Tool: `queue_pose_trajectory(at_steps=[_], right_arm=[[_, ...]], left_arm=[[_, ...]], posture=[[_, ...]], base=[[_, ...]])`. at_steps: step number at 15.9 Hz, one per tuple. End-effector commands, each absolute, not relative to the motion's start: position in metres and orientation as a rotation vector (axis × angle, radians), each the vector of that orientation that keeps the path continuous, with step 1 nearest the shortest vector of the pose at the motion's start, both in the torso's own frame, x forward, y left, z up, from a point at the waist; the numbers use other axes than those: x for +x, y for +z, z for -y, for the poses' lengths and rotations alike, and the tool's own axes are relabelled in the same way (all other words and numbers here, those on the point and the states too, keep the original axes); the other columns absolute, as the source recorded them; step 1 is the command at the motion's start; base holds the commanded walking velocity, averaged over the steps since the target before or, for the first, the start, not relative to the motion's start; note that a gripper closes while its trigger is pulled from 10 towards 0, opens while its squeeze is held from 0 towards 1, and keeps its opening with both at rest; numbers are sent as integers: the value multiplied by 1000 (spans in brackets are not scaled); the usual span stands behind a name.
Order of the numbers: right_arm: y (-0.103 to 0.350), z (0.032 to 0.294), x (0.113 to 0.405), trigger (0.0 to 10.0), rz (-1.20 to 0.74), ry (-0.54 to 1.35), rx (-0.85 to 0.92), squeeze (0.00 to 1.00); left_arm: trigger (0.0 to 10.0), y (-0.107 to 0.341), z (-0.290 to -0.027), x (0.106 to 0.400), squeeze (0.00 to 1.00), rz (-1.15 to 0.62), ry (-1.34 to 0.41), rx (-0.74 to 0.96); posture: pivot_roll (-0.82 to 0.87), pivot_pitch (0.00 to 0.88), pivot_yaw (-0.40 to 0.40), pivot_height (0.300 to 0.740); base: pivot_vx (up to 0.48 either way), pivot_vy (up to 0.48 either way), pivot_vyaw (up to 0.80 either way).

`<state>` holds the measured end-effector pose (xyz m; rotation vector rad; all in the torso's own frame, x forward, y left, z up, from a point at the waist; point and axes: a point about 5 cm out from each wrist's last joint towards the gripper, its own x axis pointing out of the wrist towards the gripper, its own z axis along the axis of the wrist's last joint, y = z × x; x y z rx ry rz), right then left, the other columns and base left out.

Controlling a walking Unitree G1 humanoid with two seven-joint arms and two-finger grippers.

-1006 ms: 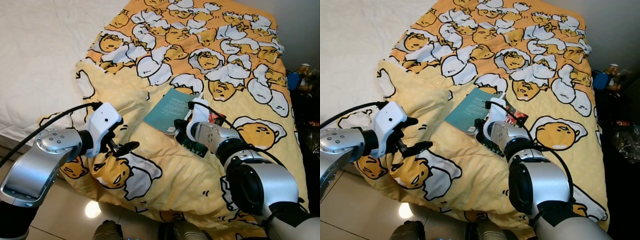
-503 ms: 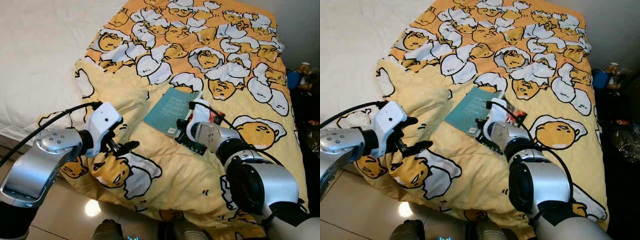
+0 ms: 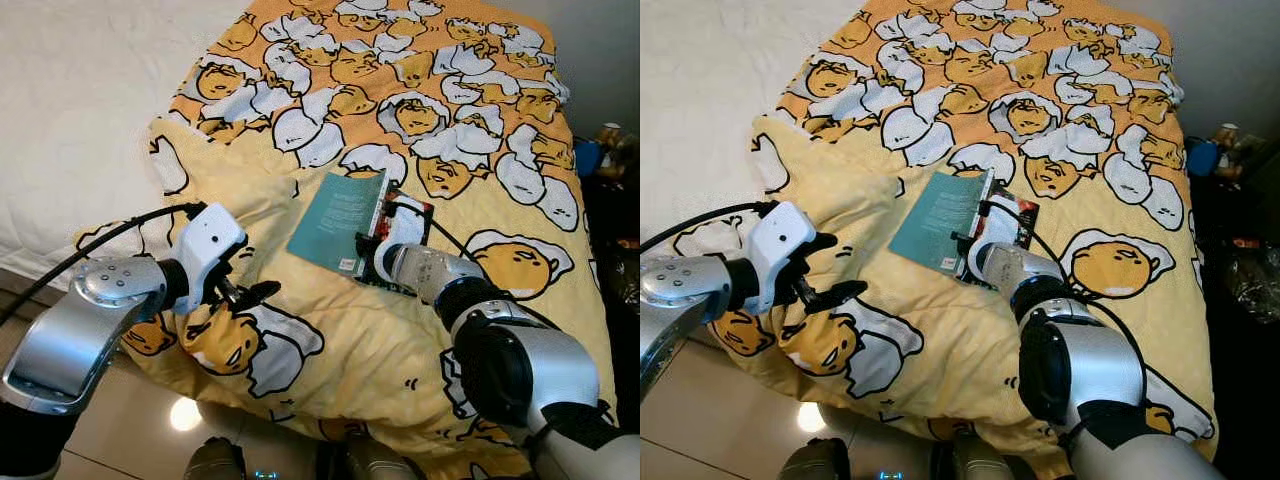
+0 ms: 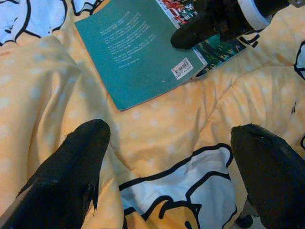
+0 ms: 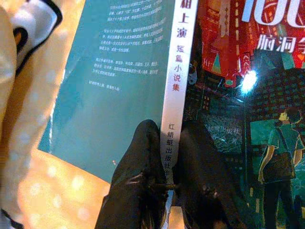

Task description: Clean up the room

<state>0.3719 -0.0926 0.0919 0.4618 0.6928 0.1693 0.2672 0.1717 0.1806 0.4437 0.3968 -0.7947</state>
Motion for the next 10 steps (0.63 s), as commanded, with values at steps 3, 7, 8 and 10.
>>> queue_pose_trajectory(at_steps=[3,7,8,10], right_arm=[[104,107,380,0,-648,133,559,0],[137,118,396,0,-503,188,609,0],[146,121,399,0,-457,215,610,0],[158,127,403,0,-388,244,575,0]], left_arm=[[10000,184,-164,270,1000,-358,-795,441],[10000,187,-163,279,1000,-305,-732,421],[10000,189,-162,281,1000,-282,-705,417],[10000,190,-161,283,1000,-246,-668,404]], posture=[[67,114,-124,740],[65,73,-98,740],[63,67,-93,740],[51,53,-83,740]], base=[[0,0,0],[0,0,0],[0,0,0],[0,0,0]])
